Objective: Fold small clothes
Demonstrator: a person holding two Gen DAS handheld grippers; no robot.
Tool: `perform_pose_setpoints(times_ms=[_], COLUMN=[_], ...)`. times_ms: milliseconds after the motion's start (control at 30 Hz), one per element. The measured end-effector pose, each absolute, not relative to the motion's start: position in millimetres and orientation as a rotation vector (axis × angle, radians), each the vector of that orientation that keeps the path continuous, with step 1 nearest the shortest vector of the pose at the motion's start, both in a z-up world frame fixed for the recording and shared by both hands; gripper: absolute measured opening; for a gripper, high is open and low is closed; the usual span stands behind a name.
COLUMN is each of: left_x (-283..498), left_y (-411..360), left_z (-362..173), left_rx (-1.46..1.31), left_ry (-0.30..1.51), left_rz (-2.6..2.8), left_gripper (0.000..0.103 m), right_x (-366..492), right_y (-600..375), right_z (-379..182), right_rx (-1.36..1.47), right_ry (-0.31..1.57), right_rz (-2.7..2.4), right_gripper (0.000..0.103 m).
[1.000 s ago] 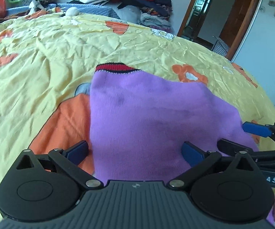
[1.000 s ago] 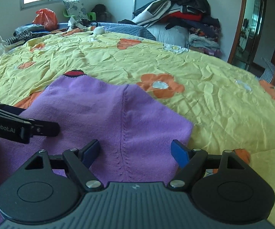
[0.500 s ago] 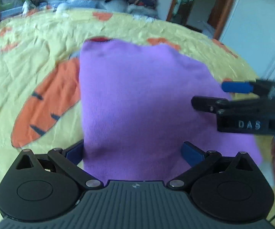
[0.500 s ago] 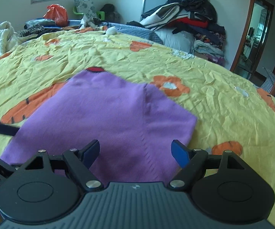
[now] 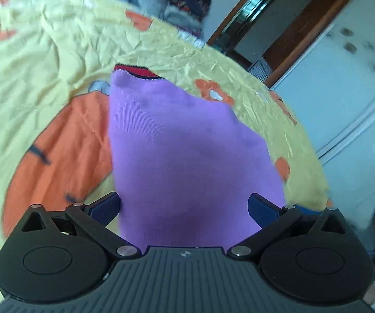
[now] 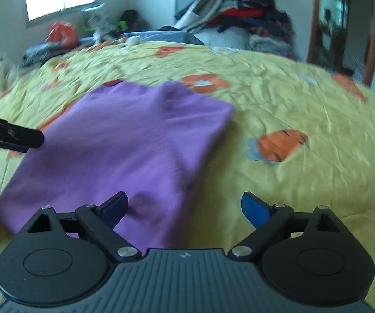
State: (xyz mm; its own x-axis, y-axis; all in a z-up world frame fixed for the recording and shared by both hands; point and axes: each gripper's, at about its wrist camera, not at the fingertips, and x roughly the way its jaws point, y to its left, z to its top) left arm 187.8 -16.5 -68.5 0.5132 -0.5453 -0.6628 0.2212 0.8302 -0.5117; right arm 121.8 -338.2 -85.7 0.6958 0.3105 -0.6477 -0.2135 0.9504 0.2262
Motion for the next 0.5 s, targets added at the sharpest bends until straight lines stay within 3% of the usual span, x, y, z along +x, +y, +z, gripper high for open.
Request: perform_pose_setpoints(times_ms=[200, 233, 300, 333, 367, 400, 500], left_x=[236, 236, 235, 237, 238, 239, 230], left_y=[2, 1, -8, -9, -6, -6, -15], left_z=[-91, -92, -92, -95, -97, -96, -76], left_rx=[-0.661, -0.662, -0.600, -0.589, -0.606, -0.591, -0.416], left_ry=[1.065, 1.070, 1.091, 1.128, 1.141, 1.136, 1.080], left_rz=[-0.535, -0.541, -0.535, -0.516, -0.520, -0.515, -0.509], left_gripper=[0.101, 0.096, 0.059, 0.030, 0.029, 0.028, 0.024], right_x=[188, 194, 197, 198, 198, 199, 196], right_y=[-375, -371, -359, -353, -346, -338, -320], right_z=[-104, -107, -111, -112, -113, -115, -108], right_rx=[0.490, 0.493, 0.459, 0.445, 0.419, 0.398, 0.362], right_ry=[0.821, 0.833, 0.806, 0.801, 0.802, 0.819, 0.804], right_rz=[0.579, 0.621, 0.626, 0.622, 0.600, 0.566, 0.519], right_gripper=[0.095, 0.095, 0.095, 0.090, 0.054, 0.030, 0.023])
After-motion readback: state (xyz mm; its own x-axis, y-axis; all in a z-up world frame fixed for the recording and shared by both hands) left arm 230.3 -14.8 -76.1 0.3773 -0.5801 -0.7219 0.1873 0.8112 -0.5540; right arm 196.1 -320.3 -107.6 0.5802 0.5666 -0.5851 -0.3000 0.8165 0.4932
